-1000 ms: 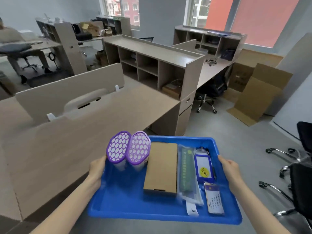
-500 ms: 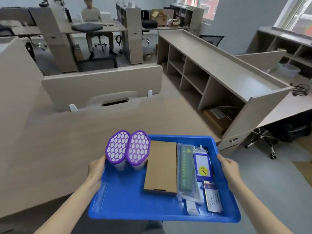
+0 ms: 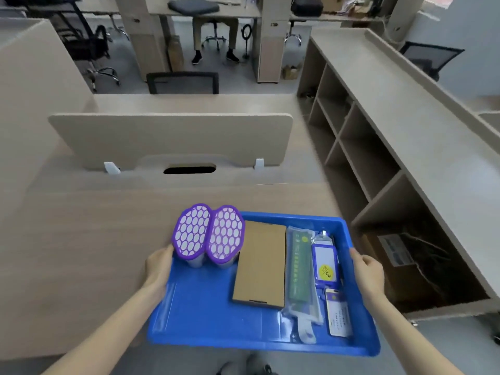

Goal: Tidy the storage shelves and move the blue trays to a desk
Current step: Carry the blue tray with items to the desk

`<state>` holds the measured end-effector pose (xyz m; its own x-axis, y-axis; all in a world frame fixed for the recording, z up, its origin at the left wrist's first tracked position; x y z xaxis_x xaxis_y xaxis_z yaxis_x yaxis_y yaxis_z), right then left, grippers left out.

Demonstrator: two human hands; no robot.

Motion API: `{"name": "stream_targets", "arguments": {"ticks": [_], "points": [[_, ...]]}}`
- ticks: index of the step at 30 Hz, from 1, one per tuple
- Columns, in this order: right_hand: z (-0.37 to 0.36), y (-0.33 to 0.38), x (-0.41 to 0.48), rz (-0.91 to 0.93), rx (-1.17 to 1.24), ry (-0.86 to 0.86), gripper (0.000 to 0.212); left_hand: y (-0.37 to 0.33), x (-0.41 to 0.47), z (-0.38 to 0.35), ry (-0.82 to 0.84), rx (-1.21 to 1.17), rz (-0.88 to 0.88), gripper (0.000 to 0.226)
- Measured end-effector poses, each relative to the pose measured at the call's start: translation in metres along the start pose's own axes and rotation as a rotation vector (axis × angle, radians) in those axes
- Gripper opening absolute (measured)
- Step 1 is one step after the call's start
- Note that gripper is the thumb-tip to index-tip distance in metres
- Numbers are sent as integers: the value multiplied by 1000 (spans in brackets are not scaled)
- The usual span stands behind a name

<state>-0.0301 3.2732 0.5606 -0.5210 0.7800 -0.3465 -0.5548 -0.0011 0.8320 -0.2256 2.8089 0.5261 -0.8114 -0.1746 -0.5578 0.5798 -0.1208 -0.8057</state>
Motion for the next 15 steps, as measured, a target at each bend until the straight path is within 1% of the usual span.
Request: {"name": "stream_targets", "arguments": {"ticks": [5, 10, 15], "points": [[-29, 13, 87, 24, -40, 62, 42, -1, 32, -39, -107, -10, -9, 21], [-54, 22, 139, 54, -55, 115, 38, -1, 62, -62, -180, 5, -28, 17], [-71, 35, 170, 114, -81, 147, 37, 8, 88, -77, -200, 7, -14, 19]]}}
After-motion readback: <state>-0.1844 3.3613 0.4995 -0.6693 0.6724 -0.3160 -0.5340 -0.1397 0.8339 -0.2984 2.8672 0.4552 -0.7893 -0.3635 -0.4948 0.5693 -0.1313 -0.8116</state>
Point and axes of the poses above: each hand's wrist, its own x-axis towards the middle knuckle, its own z-axis out of the back of the hand, y = z × x, the point moved 6 cm from there along x, towards the middle knuckle, and after that the axes turned 2 degrees about y, right-handed, at the moved point
